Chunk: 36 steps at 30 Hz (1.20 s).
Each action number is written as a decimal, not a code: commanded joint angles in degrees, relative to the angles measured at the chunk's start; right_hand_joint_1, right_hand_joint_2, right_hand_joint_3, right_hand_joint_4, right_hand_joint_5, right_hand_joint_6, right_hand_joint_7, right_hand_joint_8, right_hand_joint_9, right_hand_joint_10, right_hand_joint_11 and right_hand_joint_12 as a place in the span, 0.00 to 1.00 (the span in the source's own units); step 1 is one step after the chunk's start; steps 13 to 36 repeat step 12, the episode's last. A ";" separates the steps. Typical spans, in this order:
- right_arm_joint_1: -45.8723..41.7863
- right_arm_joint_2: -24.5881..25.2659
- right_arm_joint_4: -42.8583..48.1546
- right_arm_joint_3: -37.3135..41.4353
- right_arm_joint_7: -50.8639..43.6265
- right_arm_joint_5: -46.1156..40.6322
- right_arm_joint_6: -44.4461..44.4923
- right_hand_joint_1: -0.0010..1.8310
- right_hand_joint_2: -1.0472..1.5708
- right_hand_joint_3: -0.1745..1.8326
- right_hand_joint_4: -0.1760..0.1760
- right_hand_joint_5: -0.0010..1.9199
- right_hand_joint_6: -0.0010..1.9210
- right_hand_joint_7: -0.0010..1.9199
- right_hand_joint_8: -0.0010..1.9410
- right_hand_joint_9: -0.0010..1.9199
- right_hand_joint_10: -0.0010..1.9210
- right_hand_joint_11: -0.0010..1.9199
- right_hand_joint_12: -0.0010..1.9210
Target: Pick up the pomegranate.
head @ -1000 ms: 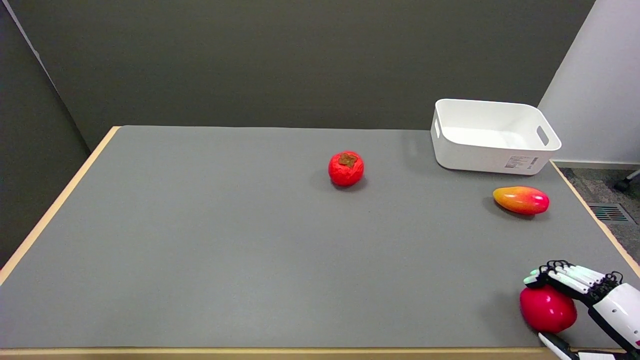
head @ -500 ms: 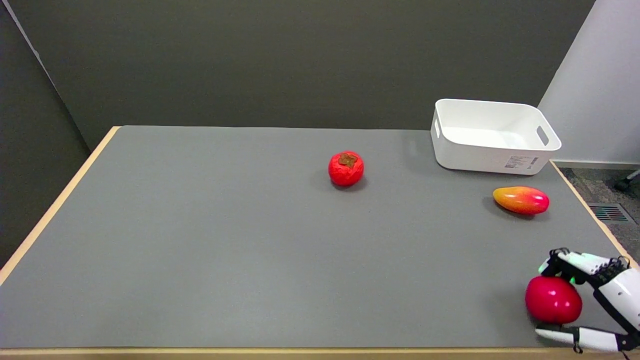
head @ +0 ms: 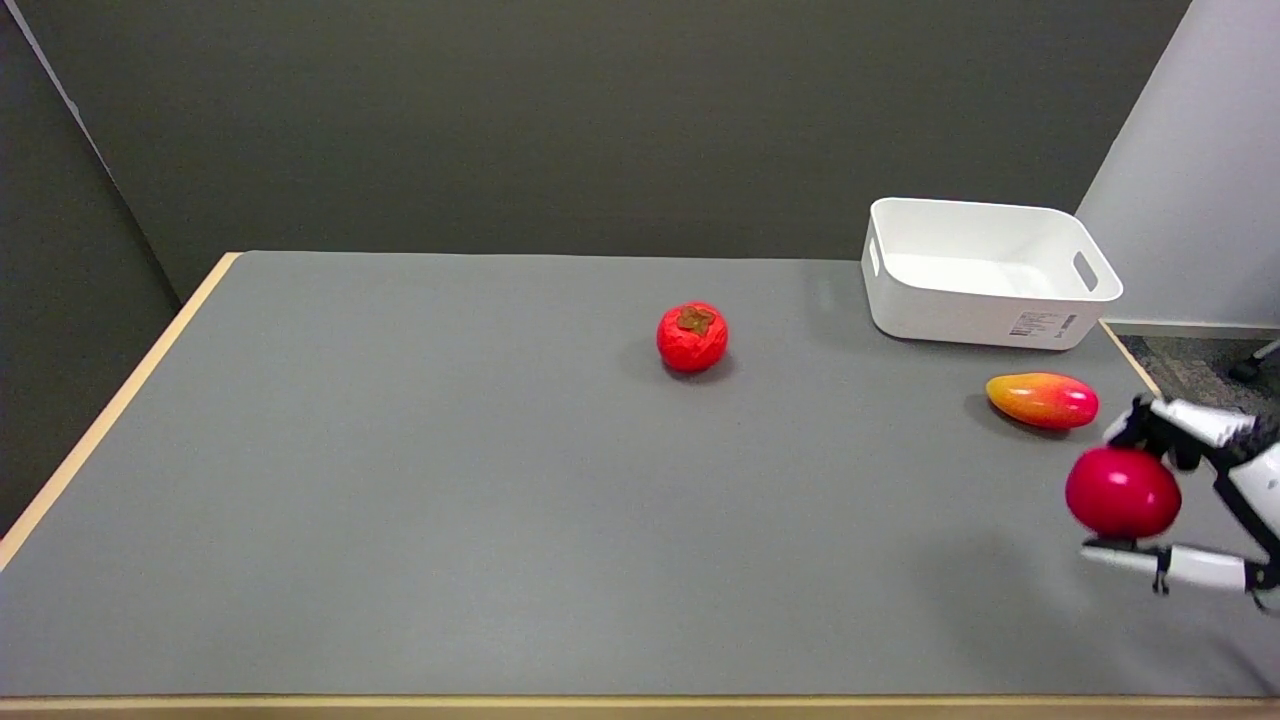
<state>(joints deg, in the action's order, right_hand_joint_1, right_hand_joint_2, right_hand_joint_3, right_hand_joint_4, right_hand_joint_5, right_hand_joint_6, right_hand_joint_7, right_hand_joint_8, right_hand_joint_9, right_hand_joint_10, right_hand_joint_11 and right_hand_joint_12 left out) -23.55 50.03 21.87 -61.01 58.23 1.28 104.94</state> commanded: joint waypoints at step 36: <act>18.61 -12.52 23.35 -5.86 -2.84 -13.28 -37.07 0.65 0.82 0.23 0.15 0.31 0.77 0.46 0.70 0.44 0.69 0.43 0.96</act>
